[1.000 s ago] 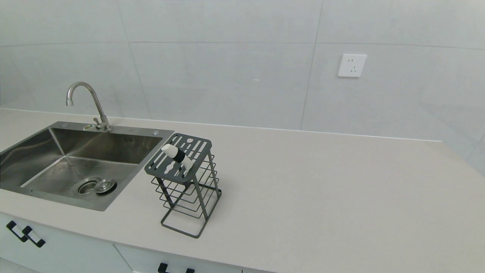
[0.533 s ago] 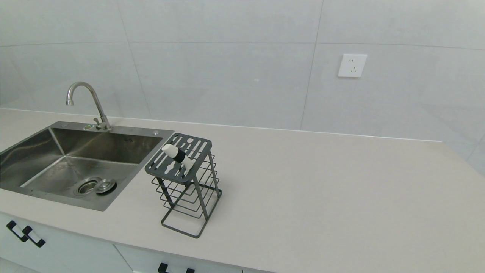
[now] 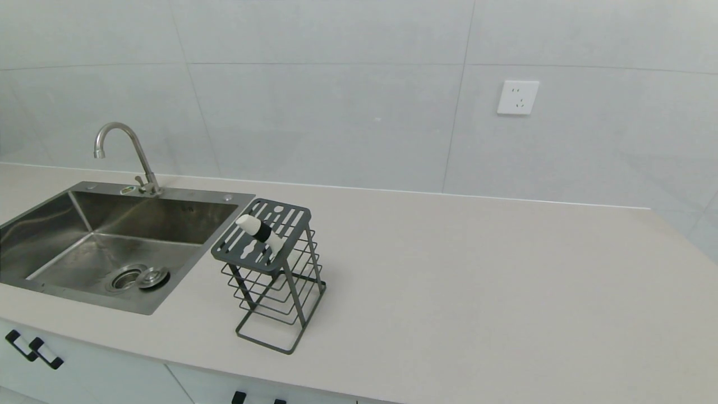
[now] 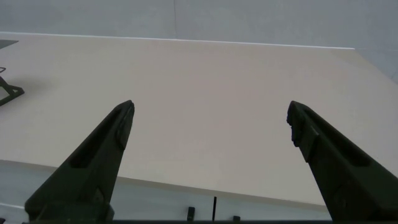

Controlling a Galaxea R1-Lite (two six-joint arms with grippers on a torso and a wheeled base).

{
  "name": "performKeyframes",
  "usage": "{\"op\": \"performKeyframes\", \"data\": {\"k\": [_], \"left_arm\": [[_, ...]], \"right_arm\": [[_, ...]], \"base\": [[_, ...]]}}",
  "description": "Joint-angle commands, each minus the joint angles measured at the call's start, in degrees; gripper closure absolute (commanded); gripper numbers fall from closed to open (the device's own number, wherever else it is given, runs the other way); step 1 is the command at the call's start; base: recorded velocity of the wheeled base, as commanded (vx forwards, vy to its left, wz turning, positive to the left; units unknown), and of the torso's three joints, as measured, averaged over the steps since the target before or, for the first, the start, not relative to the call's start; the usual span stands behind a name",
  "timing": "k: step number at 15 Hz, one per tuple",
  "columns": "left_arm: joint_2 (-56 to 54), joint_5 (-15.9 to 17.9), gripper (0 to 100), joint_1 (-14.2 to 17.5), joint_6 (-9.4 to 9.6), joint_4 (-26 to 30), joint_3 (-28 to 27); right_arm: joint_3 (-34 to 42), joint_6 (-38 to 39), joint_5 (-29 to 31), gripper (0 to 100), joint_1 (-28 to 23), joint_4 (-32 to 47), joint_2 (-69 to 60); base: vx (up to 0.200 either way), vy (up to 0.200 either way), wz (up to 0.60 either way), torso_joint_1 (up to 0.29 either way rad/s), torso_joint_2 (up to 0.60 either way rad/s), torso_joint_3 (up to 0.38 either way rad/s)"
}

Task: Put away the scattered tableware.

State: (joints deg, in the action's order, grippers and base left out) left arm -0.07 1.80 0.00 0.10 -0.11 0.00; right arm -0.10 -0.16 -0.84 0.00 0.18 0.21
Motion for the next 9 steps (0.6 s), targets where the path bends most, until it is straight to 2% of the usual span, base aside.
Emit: {"op": "performKeyframes", "data": {"k": [1,5,9], "left_arm": [[0.1,0.0,0,0.0,-0.01,0.0,0.0],[0.1,0.0,0,0.0,-0.01,0.0,0.0],[0.1,0.0,0,0.0,-0.01,0.0,0.0]], "right_arm": [[0.0,0.0,0.0,0,0.0,0.0,0.1],[0.0,0.0,0.0,0,0.0,0.0,0.1],[0.0,0.0,0.0,0,0.0,0.0,0.1]], "base": [[0.0,0.0,-0.6,0.002,0.0,-0.002],[0.0,0.0,-0.6,0.008,0.0,0.002],[0.0,0.0,0.0,0.0,0.0,0.0]]}}
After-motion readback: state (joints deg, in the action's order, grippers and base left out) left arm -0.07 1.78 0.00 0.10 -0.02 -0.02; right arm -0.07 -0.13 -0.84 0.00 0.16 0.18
